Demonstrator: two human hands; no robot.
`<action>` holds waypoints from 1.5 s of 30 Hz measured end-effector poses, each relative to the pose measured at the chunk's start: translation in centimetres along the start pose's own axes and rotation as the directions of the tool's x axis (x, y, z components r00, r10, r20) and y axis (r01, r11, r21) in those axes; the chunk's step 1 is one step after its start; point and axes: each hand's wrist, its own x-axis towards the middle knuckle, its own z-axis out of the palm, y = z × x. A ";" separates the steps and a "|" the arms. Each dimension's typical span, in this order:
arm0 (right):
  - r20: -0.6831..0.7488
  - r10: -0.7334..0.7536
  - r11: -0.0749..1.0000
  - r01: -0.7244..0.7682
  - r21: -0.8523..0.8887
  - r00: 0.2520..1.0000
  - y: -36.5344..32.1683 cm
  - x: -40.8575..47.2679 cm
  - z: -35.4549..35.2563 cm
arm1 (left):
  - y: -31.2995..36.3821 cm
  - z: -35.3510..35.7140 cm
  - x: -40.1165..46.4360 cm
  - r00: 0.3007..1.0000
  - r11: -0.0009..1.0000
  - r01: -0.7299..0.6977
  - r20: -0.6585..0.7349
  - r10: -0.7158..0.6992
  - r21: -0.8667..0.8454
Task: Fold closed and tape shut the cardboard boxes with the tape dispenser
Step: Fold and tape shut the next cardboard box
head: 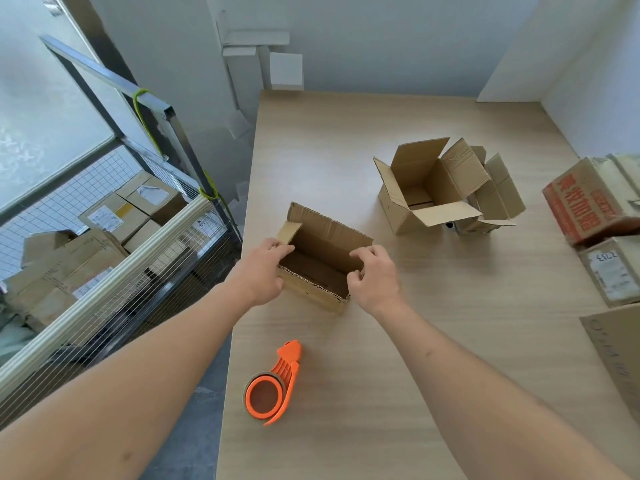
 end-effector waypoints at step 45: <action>-0.032 -0.055 0.996 0.052 -0.079 0.998 -0.2 -4.2 6.0 | -1.0 4.2 -3.2 0.978 0.968 0.190 -0.061 -0.202 -0.161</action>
